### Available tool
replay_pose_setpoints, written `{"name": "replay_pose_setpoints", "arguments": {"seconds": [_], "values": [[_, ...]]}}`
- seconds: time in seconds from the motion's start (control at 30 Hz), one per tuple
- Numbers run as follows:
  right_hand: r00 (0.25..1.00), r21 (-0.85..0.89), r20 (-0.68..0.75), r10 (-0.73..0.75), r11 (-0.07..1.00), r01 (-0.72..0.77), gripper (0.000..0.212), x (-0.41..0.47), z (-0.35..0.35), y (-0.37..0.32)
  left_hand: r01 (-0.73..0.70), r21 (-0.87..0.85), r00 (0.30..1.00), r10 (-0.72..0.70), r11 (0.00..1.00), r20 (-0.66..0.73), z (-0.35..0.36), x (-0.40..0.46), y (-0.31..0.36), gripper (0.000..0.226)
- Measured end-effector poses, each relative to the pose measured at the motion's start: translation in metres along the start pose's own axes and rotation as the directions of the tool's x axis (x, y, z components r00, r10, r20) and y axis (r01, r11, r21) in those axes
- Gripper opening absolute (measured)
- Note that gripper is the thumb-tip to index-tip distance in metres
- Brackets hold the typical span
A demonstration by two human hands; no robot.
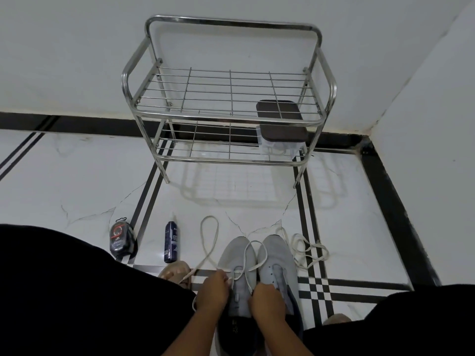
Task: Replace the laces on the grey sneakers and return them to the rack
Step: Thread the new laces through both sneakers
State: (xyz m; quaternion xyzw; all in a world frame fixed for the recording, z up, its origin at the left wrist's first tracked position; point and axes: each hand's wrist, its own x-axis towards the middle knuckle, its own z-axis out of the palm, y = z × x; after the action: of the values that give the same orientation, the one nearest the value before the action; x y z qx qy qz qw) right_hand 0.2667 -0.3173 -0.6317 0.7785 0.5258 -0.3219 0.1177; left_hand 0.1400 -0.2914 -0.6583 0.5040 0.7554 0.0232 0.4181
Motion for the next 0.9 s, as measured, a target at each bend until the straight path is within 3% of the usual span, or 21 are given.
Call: {"name": "replay_pose_setpoints", "arguments": {"seconds": [0.07,0.13,0.2,0.23,0.27,0.3,0.33,0.4,0.43,0.5,0.6,0.67,0.77,0.83,0.9], "values": [[1.000,0.019,0.003,0.000,1.000,0.000,0.028,-0.001,-0.001,0.000,0.113,-0.240,0.991,-0.127,0.964,-0.043,-0.005,0.007,0.004,0.025],[1.000,0.046,-0.002,-0.003,0.999,0.003,0.028,0.000,-0.002,0.004,0.188,-0.524,0.954,-0.282,0.831,-0.105,-0.027,0.028,0.004,0.029],[1.000,0.059,-0.014,-0.006,0.998,0.007,0.029,0.000,-0.004,0.004,0.186,-0.808,0.863,-0.486,0.558,-0.137,-0.056,0.045,0.001,0.032],[1.000,0.061,-0.016,-0.006,0.998,0.007,0.030,0.001,-0.005,0.005,0.150,-0.832,0.813,-0.546,0.535,-0.204,-0.072,0.046,-0.001,0.030],[1.000,0.062,-0.019,-0.007,0.998,0.008,0.030,0.002,-0.005,0.005,0.116,-0.890,0.764,-0.612,0.441,-0.204,-0.082,0.048,-0.009,0.026],[1.000,0.061,-0.016,-0.005,0.998,0.006,0.030,0.003,-0.004,0.005,0.124,-0.861,0.751,-0.614,0.492,-0.243,-0.087,0.047,-0.009,0.025],[1.000,0.058,-0.016,-0.004,0.998,0.004,0.029,0.002,-0.004,0.005,0.162,-0.776,0.783,-0.559,0.609,-0.275,-0.088,0.044,-0.002,0.031],[1.000,0.052,-0.014,-0.001,0.999,0.001,0.028,0.002,-0.005,0.003,0.119,-0.359,0.928,-0.233,0.925,-0.292,-0.076,0.042,0.009,0.036],[1.000,0.054,-0.015,0.000,0.999,0.001,0.028,0.002,-0.004,0.003,0.047,-0.124,0.983,-0.068,0.991,-0.172,-0.064,0.036,0.011,0.029],[1.000,0.052,-0.018,-0.002,0.999,0.003,0.029,0.002,-0.004,0.002,-0.027,0.099,0.999,0.023,0.995,0.039,-0.031,0.026,0.007,0.024],[1.000,0.045,-0.029,-0.003,0.999,0.005,0.028,0.001,-0.005,0.002,-0.004,0.091,0.997,-0.002,0.996,0.074,-0.005,0.011,0.001,0.028],[1.000,0.048,-0.025,0.003,0.999,-0.002,0.028,0.002,-0.004,0.004,0.090,-0.087,0.996,-0.090,0.992,0.007,-0.008,0.009,0.004,0.029],[1.000,0.068,-0.010,0.016,0.998,-0.016,0.028,0.003,-0.003,0.003,0.266,-0.349,0.938,-0.325,0.899,-0.122,-0.030,0.018,0.001,0.032],[1.000,0.060,-0.005,0.017,0.998,-0.017,0.027,0.004,-0.003,0.002,0.310,-0.320,0.924,-0.362,0.895,-0.118,-0.039,0.020,-0.001,0.033],[1.000,0.041,-0.011,0.014,0.999,-0.014,0.027,0.004,-0.002,0.001,0.301,-0.158,0.948,-0.313,0.940,-0.060,-0.039,0.014,-0.001,0.035]]}}
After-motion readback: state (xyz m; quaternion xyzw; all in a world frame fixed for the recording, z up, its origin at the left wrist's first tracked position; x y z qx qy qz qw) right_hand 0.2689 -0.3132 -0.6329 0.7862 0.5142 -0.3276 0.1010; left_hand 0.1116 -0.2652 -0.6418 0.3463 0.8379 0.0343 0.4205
